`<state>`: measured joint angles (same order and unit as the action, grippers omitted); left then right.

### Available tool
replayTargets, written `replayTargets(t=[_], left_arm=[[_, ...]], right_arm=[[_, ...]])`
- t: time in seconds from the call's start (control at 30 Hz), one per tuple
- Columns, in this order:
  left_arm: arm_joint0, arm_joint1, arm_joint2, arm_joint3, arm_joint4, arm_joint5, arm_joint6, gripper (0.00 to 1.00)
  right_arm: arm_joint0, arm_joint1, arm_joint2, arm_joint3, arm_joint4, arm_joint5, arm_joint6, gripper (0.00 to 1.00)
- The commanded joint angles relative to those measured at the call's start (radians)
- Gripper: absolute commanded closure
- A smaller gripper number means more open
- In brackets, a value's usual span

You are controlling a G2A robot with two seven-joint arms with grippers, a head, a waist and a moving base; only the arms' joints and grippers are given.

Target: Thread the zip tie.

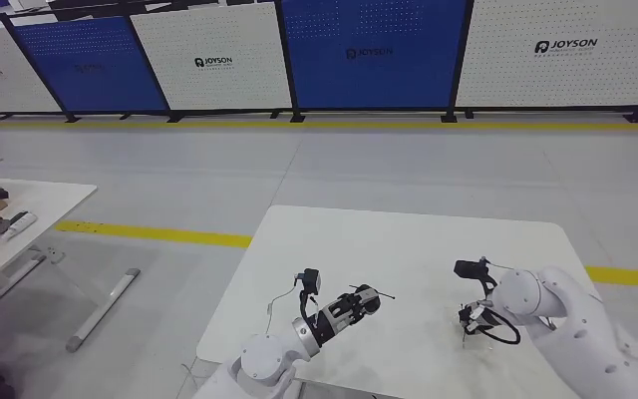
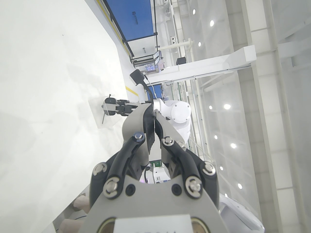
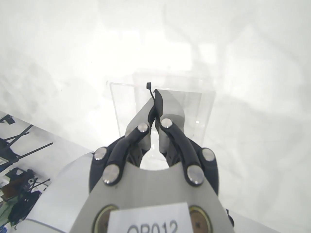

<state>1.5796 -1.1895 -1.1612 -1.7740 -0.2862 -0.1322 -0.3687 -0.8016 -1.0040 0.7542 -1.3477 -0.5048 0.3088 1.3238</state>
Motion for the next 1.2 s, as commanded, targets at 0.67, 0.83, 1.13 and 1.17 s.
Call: replayTargets(t=[0.67, 0.83, 1.13, 1.17], left_arm=[[0.000, 0.000, 0.000, 0.000, 0.000, 0.000, 0.000, 1.00], [0.000, 0.000, 0.000, 0.000, 0.000, 0.000, 0.000, 1.00], [0.000, 0.000, 0.000, 0.000, 0.000, 0.000, 0.000, 1.00], [0.000, 0.000, 0.000, 0.000, 0.000, 0.000, 0.000, 1.00]], right_arm=[[-0.423, 0.105, 0.430, -0.413, 0.054, 0.027, -0.389, 1.00], [-0.497, 0.108, 0.476, -0.445, 0.099, -0.012, -0.474, 1.00], [-0.497, 0.108, 0.476, -0.445, 0.099, -0.012, -0.474, 1.00], [-0.497, 0.108, 0.476, -0.445, 0.099, -0.012, -0.474, 1.00]])
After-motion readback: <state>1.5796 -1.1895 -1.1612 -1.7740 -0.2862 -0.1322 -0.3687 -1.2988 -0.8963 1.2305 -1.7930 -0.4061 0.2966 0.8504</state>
